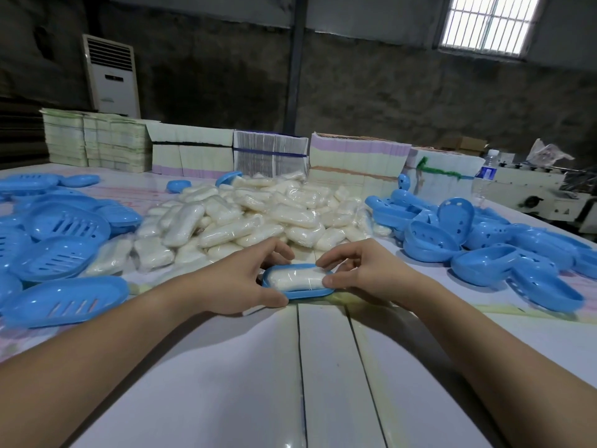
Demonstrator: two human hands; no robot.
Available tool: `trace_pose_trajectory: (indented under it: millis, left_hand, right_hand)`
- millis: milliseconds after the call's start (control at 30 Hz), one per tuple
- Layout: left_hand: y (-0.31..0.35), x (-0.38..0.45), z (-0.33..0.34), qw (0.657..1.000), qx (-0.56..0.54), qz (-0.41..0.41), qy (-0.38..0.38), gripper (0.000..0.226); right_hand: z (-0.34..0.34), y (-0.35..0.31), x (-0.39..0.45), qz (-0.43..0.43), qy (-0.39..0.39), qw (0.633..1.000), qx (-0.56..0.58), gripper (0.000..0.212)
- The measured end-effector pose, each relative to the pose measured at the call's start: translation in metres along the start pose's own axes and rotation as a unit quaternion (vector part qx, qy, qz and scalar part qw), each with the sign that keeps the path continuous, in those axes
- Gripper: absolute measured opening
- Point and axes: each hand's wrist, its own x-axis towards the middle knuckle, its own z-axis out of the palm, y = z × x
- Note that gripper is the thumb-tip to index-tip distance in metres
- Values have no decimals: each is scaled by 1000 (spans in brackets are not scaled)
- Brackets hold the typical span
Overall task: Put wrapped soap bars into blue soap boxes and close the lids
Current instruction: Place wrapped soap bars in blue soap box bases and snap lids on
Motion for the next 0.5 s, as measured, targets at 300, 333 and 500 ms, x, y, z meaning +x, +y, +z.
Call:
trace_pose_trajectory:
  millis: [300, 333, 500]
  left_hand:
    - [-8, 3, 2, 1000, -11, 21, -11, 58]
    - [-8, 3, 3, 1000, -14, 23, -12, 58]
    - [-9, 4, 3, 999, -21, 26, -14, 58]
  right_hand:
    - [-8, 7, 3, -21, 31, 998, 59, 18]
    - [-11, 11, 5, -15, 73, 995, 63, 18]
    - [-40, 45, 16, 104, 303, 931, -174, 34]
